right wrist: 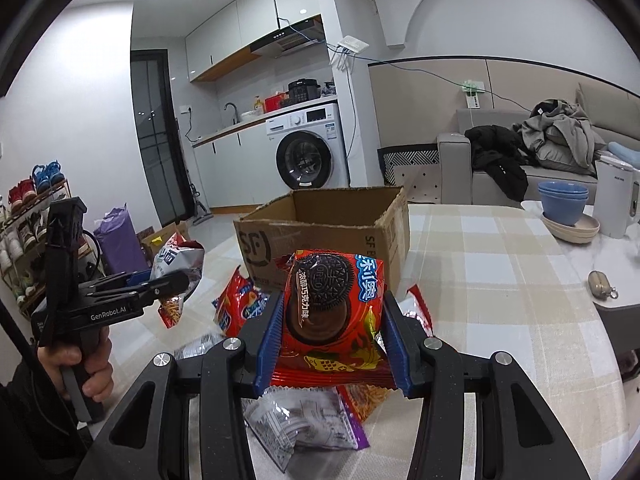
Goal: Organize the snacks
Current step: 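Carry both held bags over the open cardboard box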
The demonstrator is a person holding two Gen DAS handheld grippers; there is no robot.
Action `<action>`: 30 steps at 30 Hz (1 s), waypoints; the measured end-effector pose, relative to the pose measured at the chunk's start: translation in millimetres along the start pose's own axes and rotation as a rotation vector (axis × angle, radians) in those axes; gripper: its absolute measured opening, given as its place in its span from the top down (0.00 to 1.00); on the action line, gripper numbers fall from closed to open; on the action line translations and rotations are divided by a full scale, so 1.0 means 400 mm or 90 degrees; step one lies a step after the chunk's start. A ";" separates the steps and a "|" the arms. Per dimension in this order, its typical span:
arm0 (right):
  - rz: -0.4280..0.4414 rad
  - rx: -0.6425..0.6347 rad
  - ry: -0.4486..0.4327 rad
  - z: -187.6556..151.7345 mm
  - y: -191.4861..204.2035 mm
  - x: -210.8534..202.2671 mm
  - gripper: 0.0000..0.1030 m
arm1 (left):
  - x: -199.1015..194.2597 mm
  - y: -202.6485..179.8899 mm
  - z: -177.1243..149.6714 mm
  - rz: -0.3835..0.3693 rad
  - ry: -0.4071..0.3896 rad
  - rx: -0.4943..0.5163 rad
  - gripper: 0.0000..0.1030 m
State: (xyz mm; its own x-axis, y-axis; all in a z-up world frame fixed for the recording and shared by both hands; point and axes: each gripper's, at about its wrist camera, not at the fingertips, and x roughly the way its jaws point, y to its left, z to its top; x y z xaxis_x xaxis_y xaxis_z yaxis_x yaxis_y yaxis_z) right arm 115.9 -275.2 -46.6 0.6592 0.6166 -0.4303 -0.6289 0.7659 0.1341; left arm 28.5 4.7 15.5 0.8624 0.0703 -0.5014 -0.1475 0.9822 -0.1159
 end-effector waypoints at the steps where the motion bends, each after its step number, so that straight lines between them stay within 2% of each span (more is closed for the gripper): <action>1: 0.000 -0.002 -0.001 0.006 0.002 0.002 0.55 | -0.001 -0.002 0.008 -0.002 -0.003 0.000 0.52; 13: -0.003 0.018 -0.007 0.092 0.009 0.042 0.55 | 0.010 -0.045 0.111 -0.024 -0.028 0.021 0.52; 30: -0.002 0.013 -0.009 0.160 0.014 0.117 0.55 | 0.076 -0.078 0.188 -0.035 -0.018 0.033 0.52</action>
State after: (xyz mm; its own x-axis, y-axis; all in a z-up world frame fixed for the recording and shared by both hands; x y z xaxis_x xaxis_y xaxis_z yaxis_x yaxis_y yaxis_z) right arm 169.7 -230.3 -8.9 0.6669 0.6165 -0.4186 -0.6184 0.7713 0.1508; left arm 95.6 -10.8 68.2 0.8819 0.0203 -0.4710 -0.0747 0.9925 -0.0971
